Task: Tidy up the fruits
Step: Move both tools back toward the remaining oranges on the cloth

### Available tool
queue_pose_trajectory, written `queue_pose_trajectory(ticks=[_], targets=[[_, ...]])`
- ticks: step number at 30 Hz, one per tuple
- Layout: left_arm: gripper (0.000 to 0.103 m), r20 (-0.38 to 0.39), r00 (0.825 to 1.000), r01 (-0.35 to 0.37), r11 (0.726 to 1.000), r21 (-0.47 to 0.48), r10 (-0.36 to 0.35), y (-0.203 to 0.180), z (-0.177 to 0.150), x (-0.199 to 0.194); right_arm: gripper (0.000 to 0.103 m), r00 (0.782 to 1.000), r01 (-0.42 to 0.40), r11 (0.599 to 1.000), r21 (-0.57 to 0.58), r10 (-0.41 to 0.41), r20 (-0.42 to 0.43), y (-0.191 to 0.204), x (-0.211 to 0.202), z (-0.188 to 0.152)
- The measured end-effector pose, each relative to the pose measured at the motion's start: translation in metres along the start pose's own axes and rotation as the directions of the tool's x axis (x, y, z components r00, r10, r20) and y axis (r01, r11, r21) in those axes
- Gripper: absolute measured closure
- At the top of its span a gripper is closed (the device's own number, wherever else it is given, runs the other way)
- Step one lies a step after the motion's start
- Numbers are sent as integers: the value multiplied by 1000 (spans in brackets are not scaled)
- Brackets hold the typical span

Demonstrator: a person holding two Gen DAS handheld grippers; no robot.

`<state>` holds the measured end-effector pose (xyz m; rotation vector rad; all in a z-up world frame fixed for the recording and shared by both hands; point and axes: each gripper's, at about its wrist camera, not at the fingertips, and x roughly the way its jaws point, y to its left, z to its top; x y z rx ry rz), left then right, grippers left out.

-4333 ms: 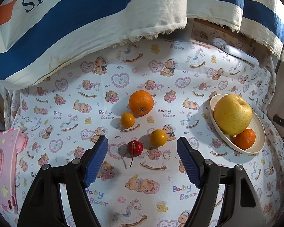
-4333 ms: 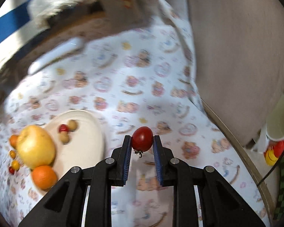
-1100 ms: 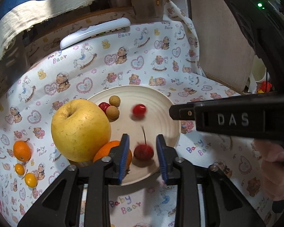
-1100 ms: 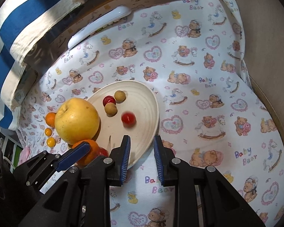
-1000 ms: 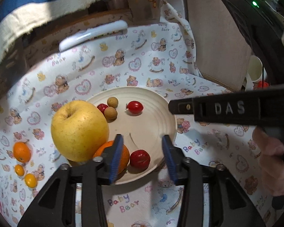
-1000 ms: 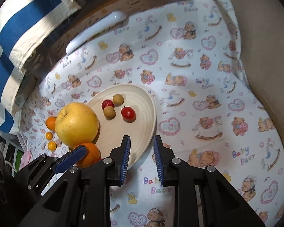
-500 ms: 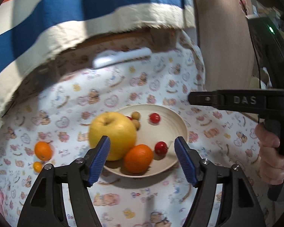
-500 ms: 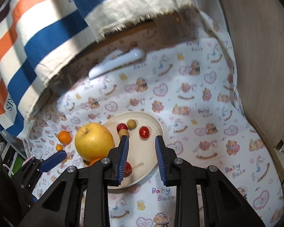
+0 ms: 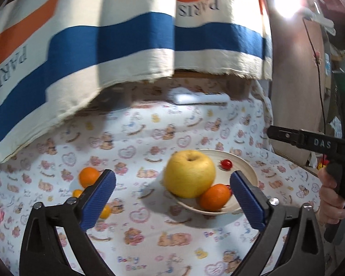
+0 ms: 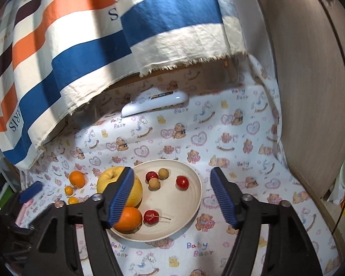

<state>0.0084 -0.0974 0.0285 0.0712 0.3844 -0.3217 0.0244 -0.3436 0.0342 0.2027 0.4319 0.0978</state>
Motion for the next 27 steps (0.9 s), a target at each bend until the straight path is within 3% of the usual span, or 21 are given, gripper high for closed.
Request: queue_pose_trajectory(ticks=[3, 5, 6, 10, 12, 15, 19, 21, 25, 27], targets=[[2, 15, 1000, -10, 1000, -25, 10, 13, -1, -9, 24, 1000, 8, 1000, -11, -8, 18, 5, -1, -3], [2, 27, 1000, -8, 999, -37, 9, 21, -3, -16, 22, 996, 41, 999, 13, -42, 83, 7, -8, -7], [2, 33, 999, -16, 999, -36, 18, 24, -3, -19, 15, 992, 49, 998, 29, -52, 119, 7, -13, -8], [1, 62, 997, -54, 998, -25, 55, 35, -7, -29, 11, 984, 28, 999, 30, -32, 178, 15, -24, -12], [1, 71, 996, -51, 998, -38, 53, 42, -9, -34, 5, 974, 60, 998, -1, -58, 220, 22, -28, -15], [1, 101, 995, -13, 995, -96, 23, 53, -10, -42, 4, 941, 96, 995, 4, -92, 325, 27, -41, -22], [1, 113, 993, -30, 991, -131, 45, 64, -5, -48, 3, 920, 139, 990, -34, -116, 374, 38, -46, -23], [1, 159, 984, -64, 990, -128, 84, 68, -5, -52, 3, 922, 113, 990, -84, -73, 380, 43, -46, -21], [1, 141, 986, -66, 983, -170, 91, 87, -5, -47, 3, 939, -7, 981, -194, 73, 335, 51, -38, -20], [1, 125, 984, -99, 973, -209, 127, 96, -6, -46, 3, 939, -55, 982, -178, 112, 326, 49, -35, -19]])
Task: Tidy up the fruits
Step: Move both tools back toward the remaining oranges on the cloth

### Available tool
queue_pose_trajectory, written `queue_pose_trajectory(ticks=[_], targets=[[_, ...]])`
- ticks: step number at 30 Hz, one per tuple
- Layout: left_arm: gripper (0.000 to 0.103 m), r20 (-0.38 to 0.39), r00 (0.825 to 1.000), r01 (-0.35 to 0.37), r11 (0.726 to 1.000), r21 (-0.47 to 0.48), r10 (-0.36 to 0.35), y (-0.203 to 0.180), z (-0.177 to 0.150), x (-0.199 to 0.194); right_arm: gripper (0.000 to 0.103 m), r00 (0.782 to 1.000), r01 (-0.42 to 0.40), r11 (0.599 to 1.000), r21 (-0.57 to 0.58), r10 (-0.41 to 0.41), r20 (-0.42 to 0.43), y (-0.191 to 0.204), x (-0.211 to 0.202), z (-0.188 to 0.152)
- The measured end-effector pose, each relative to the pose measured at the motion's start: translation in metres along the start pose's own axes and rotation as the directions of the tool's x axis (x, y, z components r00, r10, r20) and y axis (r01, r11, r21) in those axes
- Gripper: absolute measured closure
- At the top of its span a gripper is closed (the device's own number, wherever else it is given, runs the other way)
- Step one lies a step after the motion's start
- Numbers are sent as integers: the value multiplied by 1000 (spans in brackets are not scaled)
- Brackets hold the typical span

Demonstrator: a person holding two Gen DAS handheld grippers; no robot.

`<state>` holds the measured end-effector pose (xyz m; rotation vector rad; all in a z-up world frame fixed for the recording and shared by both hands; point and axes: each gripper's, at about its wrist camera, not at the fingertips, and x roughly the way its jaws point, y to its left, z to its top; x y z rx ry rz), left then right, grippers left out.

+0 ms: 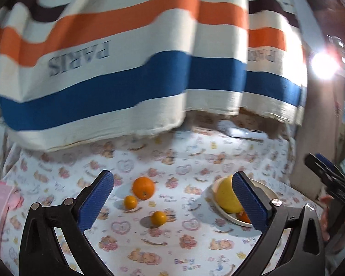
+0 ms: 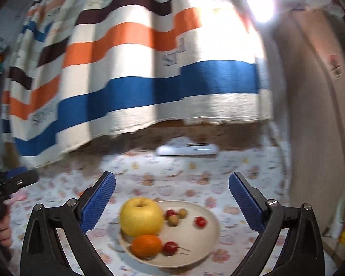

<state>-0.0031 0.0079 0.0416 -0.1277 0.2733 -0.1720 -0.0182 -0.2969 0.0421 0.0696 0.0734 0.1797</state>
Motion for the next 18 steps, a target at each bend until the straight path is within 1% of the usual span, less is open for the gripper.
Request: queue_pose_trajectory(ticks=[3, 5, 8, 10, 11, 13, 15, 16, 17, 18], targets=[[1, -3, 999, -47, 999, -18, 47, 11, 2, 1, 3, 1000, -15, 997, 82, 17, -22, -6, 6, 1], [1, -9, 998, -54, 998, -13, 54, 16, 3, 0, 3, 999, -9, 996, 93, 13, -40, -8, 10, 4], [1, -26, 997, -70, 998, 11, 70, 18, 2, 5, 3, 998, 20, 999, 27, -18, -55, 0, 14, 9], [5, -56, 996, -69, 997, 26, 70, 20, -1, 12, 3, 997, 17, 1000, 3, -17, -77, 6, 16, 11], [9, -73, 995, -68, 997, 25, 69, 21, -3, 16, 3, 996, 8, 1000, 0, -8, -91, 9, 18, 12], [11, -115, 990, -79, 997, 13, 80, 25, -6, 24, 3, 993, -22, 1000, -11, 20, -120, 19, 22, 14], [16, -147, 986, -84, 996, -5, 82, 31, -9, 30, 3, 990, -47, 998, -39, 41, -133, 34, 26, 17], [18, -159, 983, -93, 996, -9, 91, 34, -9, 32, 4, 989, -56, 997, -59, 47, -138, 44, 29, 18], [20, -166, 981, -106, 994, -9, 103, 37, -10, 33, 6, 988, -68, 995, -72, 57, -147, 53, 33, 20], [21, -167, 979, -120, 993, -10, 117, 40, -10, 34, 11, 984, -85, 993, -78, 72, -162, 61, 37, 20]])
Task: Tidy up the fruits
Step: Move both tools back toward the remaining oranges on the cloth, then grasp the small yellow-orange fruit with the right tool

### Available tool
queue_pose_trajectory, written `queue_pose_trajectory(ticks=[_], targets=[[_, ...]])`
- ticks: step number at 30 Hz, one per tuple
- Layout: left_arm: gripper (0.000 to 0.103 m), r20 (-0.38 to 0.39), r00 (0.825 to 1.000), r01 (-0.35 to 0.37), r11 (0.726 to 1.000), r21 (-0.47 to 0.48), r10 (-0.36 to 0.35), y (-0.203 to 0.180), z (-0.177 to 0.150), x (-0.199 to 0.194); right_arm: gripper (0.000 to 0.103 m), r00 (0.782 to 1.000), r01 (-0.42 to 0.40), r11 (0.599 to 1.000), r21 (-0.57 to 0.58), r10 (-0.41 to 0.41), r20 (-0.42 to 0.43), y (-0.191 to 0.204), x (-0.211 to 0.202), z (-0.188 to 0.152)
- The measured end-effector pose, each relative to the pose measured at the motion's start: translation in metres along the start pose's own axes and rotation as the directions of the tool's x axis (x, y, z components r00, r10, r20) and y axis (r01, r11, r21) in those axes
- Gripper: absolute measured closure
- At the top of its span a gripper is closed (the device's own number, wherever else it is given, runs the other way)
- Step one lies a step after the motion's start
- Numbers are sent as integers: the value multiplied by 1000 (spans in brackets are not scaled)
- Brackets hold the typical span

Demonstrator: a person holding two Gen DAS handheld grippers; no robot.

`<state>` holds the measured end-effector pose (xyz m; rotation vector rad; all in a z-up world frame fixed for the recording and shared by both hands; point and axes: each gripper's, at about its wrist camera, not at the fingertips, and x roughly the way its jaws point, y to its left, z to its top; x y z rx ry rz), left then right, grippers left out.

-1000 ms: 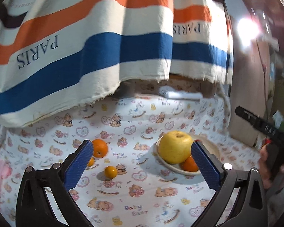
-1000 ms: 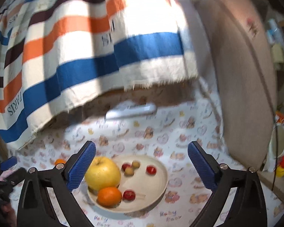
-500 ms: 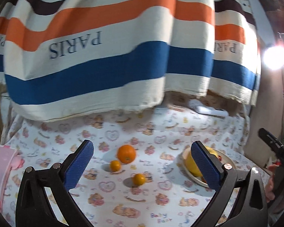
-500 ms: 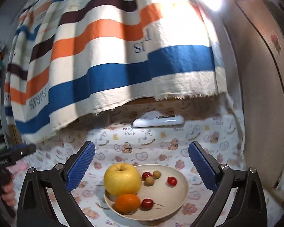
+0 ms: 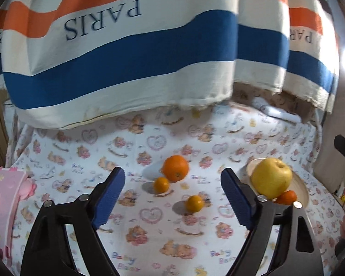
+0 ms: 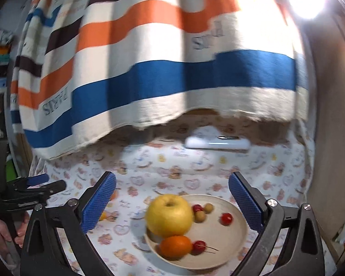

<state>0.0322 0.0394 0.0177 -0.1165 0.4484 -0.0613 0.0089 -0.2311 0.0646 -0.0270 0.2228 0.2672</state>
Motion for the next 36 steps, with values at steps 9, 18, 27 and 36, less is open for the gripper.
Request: queue_pose_trajectory(ticks=[9, 18, 27, 36], targets=[[33, 14, 1000, -27, 996, -87, 28, 28, 2, -2, 18, 987, -126, 992, -7, 125, -100, 60, 50, 6], [33, 10, 998, -55, 990, -131, 56, 39, 2, 1, 37, 892, -264, 964, 18, 251, -375, 107, 123, -28], [33, 14, 996, -83, 990, -112, 85, 38, 2, 0, 40, 852, -237, 971, -32, 191, -487, 127, 157, -62], [33, 9, 995, -94, 990, -102, 95, 38, 3, 0, 45, 827, -223, 975, -12, 183, -531, 133, 177, -81]])
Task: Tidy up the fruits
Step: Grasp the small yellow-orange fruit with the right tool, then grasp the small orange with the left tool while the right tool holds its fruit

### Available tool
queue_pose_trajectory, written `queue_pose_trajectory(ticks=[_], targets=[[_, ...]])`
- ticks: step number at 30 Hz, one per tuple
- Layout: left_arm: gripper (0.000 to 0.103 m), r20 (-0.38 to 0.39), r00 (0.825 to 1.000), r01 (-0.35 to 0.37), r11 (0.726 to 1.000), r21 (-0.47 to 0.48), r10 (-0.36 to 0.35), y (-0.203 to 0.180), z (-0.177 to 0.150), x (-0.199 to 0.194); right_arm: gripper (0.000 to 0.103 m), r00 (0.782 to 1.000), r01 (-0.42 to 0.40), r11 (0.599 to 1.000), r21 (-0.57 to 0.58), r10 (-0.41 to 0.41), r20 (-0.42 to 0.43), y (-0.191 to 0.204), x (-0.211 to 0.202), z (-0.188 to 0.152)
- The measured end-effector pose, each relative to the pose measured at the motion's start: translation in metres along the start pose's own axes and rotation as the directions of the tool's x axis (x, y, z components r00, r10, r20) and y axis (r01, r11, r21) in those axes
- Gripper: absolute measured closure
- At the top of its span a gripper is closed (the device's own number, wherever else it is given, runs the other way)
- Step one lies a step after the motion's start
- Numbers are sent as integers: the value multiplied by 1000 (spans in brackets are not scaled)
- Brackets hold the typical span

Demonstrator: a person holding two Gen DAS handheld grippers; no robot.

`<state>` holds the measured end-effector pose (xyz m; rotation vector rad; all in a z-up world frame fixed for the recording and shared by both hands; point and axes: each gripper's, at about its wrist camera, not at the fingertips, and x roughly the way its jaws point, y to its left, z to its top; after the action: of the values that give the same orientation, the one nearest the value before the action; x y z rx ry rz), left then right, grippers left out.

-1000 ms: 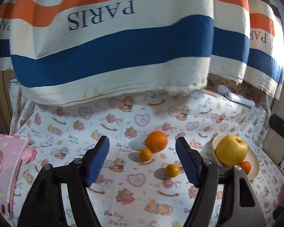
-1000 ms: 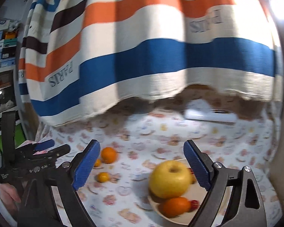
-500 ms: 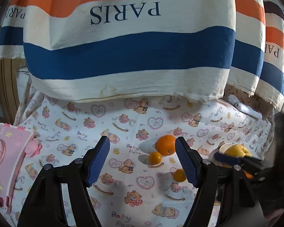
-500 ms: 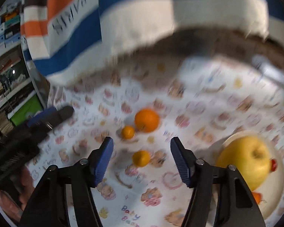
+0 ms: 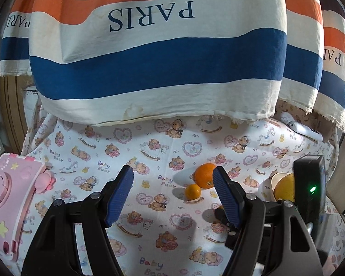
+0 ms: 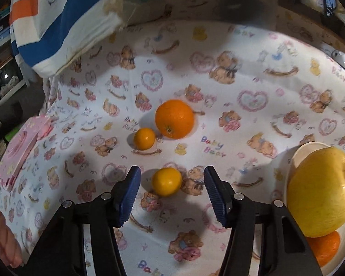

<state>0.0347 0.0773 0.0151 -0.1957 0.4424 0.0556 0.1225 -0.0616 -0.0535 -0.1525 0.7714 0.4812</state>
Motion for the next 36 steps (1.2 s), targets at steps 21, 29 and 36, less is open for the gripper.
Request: queue_pose_trajectory(ticks=[21, 29, 36], targets=[[33, -42, 999, -1, 998, 65, 4, 2, -1, 10, 73, 967, 35, 985, 170, -77, 242, -44, -46, -1], [39, -91, 996, 16, 991, 134, -4, -14, -15, 23, 73, 942, 104, 975, 194, -159, 295, -41, -58, -4], [49, -140, 989, 66, 976, 205, -38, -37, -23, 42, 73, 928, 130, 976, 175, -182, 324, -37, -65, -8]])
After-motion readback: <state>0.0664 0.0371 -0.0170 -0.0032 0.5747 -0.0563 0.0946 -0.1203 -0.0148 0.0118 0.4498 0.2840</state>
